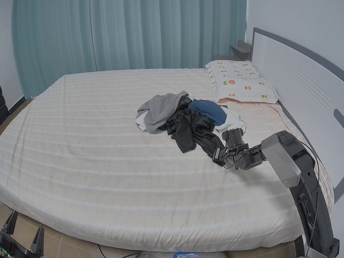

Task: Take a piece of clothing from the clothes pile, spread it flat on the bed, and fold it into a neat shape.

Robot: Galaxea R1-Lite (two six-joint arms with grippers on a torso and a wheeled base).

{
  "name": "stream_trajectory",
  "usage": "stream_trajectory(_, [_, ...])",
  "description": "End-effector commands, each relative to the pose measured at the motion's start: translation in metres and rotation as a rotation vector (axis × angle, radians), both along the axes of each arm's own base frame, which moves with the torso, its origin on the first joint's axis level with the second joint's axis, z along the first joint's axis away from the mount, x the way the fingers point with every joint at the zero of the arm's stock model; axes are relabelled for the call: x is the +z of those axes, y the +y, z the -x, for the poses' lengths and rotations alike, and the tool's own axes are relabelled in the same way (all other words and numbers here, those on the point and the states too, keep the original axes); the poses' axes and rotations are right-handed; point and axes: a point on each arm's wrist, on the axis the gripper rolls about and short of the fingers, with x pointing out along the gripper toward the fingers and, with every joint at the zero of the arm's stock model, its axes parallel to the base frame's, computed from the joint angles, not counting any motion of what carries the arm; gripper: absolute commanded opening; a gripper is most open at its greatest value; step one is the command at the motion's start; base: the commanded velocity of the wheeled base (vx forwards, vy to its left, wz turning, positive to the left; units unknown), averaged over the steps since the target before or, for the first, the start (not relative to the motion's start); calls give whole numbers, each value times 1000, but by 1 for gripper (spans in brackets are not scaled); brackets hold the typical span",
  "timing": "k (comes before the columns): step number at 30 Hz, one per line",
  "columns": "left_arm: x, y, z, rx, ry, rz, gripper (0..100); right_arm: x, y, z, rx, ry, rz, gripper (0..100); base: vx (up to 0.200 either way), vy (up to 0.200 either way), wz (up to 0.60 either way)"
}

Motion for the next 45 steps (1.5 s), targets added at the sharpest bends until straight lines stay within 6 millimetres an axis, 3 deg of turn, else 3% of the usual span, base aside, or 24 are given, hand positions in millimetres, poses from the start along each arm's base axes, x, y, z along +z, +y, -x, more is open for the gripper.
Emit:
stream_trajectory(1, [-5,0,0,0,2,0,100,22,-4,-2,-5,-46,15,0,0,0,0])
stream_trajectory(4, [-5,0,0,0,2,0,100,41,-3,0,3,-75,13,0,0,0,0])
stream_trajectory(10, [-5,0,0,0,2,0,100,56,-7,15,8,-55,22,0,0,0,0])
stream_trajectory(16, [-5,0,0,0,2,0,100,74,-21,55,87,-56,-111,0,0,0,0])
stream_trajectory(17, [-5,0,0,0,2,0,100,86,-26,72,118,-57,-206,0,0,0,0])
stream_trajectory(20, [-5,0,0,0,2,0,100,103,-32,94,155,-64,-308,0,0,0,0])
stream_trajectory(24, [-5,0,0,0,2,0,100,116,-37,108,172,-69,-341,0,0,0,0])
stream_trajectory(25, [-5,0,0,0,2,0,100,132,-41,128,178,-69,-380,0,0,0,0])
stream_trajectory(30, [-5,0,0,0,2,0,100,166,-44,165,225,-79,-480,0,0,0,0])
stream_trajectory(32, [-5,0,0,0,2,0,100,193,-45,188,267,-121,-532,0,0,0,0])
stream_trajectory(40, [-5,0,0,0,2,0,100,280,-49,245,397,-366,-604,0,0,0,0])
stream_trajectory(42, [-5,0,0,0,2,0,100,281,-48,246,401,-369,-606,0,0,0,0])
stream_trajectory(43, [-5,0,0,0,2,0,100,295,-43,262,451,-406,-623,0,0,0,0])
stream_trajectory(45, [-5,0,0,0,2,0,100,298,-39,268,474,-411,-628,0,0,0,0])
